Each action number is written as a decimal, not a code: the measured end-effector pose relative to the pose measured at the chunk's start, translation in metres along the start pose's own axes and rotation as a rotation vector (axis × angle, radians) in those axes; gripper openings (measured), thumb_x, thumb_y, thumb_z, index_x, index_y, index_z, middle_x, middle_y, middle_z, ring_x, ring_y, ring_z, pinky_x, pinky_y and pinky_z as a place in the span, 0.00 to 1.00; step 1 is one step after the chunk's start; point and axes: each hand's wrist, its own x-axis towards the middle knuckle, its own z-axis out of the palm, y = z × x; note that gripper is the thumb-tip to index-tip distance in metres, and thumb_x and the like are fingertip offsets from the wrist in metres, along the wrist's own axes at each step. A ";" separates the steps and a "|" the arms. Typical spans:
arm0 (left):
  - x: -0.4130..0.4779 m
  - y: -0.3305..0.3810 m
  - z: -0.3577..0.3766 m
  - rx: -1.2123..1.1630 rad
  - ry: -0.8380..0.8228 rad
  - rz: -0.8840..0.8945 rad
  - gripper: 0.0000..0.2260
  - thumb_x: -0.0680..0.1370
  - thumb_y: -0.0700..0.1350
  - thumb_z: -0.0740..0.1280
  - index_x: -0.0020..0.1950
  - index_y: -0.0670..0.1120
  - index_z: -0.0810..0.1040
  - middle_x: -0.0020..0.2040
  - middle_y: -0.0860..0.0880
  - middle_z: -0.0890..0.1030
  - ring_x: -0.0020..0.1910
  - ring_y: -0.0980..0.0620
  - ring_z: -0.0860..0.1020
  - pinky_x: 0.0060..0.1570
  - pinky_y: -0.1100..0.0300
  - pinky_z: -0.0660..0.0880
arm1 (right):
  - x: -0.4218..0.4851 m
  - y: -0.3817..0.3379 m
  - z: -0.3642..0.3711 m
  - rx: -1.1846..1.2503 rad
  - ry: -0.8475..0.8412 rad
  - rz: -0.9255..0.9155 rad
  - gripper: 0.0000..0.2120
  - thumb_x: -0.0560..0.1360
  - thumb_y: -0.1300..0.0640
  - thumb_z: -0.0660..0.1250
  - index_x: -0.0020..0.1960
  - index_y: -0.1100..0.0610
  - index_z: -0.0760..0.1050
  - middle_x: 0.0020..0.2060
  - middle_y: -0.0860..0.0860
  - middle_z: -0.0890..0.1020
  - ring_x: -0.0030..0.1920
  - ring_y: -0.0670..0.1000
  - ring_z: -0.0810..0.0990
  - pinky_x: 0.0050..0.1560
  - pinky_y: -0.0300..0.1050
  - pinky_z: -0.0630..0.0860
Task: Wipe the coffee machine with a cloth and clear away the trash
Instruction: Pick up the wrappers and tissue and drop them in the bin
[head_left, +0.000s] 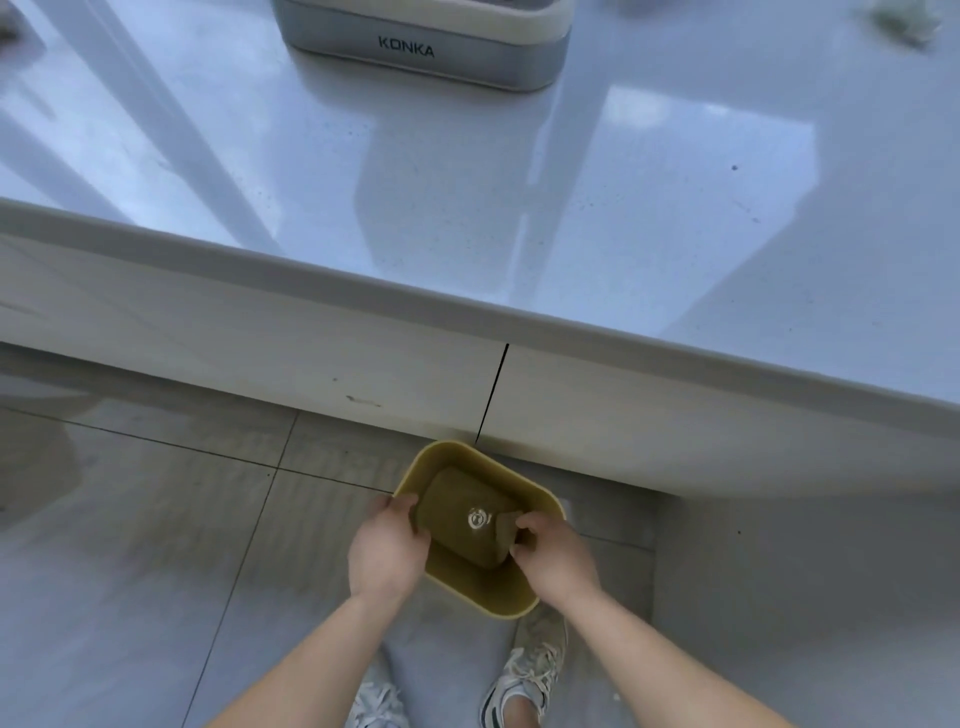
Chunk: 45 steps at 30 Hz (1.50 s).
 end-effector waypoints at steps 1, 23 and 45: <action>-0.004 0.001 -0.006 0.013 0.009 0.034 0.16 0.78 0.44 0.64 0.66 0.50 0.74 0.58 0.48 0.76 0.42 0.50 0.80 0.42 0.55 0.81 | -0.004 -0.004 -0.005 -0.003 0.014 -0.006 0.11 0.78 0.47 0.63 0.59 0.43 0.75 0.55 0.45 0.80 0.49 0.49 0.81 0.47 0.45 0.80; -0.120 0.064 -0.236 0.273 0.212 0.532 0.13 0.79 0.50 0.61 0.63 0.52 0.73 0.55 0.51 0.76 0.46 0.53 0.76 0.42 0.62 0.74 | -0.197 -0.140 -0.171 -0.172 0.446 -0.249 0.16 0.77 0.46 0.63 0.65 0.44 0.73 0.57 0.44 0.79 0.55 0.46 0.78 0.50 0.41 0.78; -0.086 0.261 -0.308 0.240 0.338 0.692 0.14 0.79 0.46 0.60 0.63 0.46 0.74 0.55 0.47 0.76 0.51 0.44 0.76 0.44 0.50 0.75 | -0.144 -0.127 -0.382 -0.138 0.579 -0.250 0.17 0.78 0.51 0.61 0.66 0.49 0.73 0.56 0.48 0.78 0.57 0.52 0.76 0.49 0.45 0.72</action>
